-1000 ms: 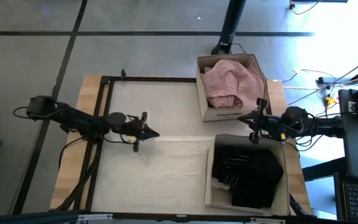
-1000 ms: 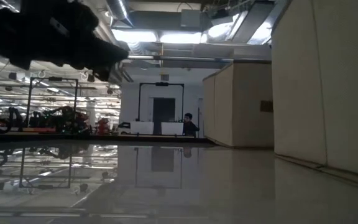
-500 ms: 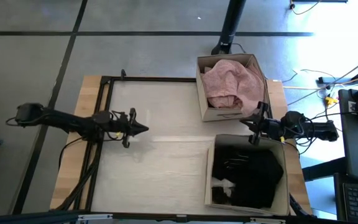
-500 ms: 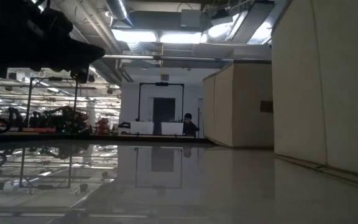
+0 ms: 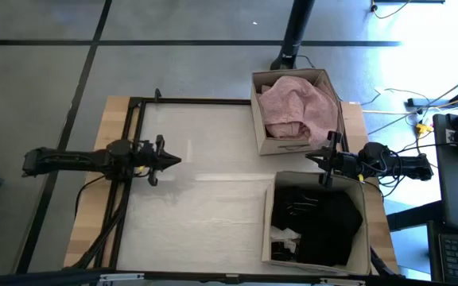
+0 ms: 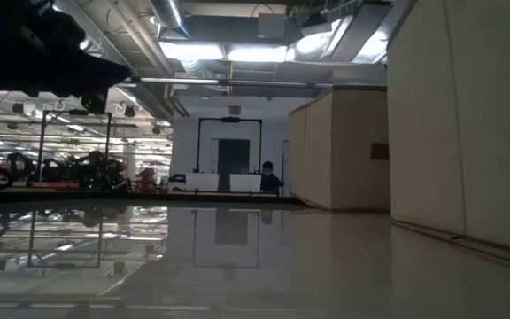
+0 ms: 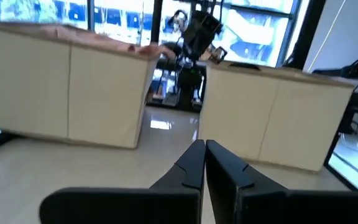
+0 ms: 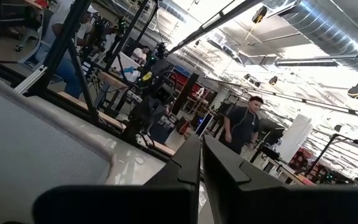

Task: Sort clothes
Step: Return to Home Position

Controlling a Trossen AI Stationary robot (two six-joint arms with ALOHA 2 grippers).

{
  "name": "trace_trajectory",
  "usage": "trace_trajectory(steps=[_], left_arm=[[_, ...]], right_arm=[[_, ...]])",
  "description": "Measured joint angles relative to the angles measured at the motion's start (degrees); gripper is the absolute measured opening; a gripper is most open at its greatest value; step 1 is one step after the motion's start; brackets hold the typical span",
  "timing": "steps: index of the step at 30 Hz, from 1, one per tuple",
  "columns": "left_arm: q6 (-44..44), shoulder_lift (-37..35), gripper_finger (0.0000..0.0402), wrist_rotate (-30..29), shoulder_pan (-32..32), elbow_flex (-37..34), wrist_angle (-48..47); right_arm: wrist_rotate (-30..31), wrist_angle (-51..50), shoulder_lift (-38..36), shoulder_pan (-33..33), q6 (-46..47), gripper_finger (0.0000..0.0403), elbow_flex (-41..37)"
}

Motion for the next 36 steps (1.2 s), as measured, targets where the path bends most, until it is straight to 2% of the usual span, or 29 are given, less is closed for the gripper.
trace_trajectory(steps=[8, 9, 36], left_arm=[[1.39, -17.38, 0.0005, 0.50, -0.02, 0.00, -13.96], [1.57, -17.92, 0.0005, 0.53, -0.02, 0.00, -14.55], [0.17, -17.57, 0.0005, -1.77, -0.02, 0.00, -18.00]], right_arm=[[0.00, -0.03, 0.00, 0.00, -0.01, 0.0021, 0.00], [0.00, -0.05, 0.00, 0.00, -0.02, 0.0021, 0.00], [0.00, -2.14, 0.12, 0.02, -0.04, 0.0021, 0.00]])
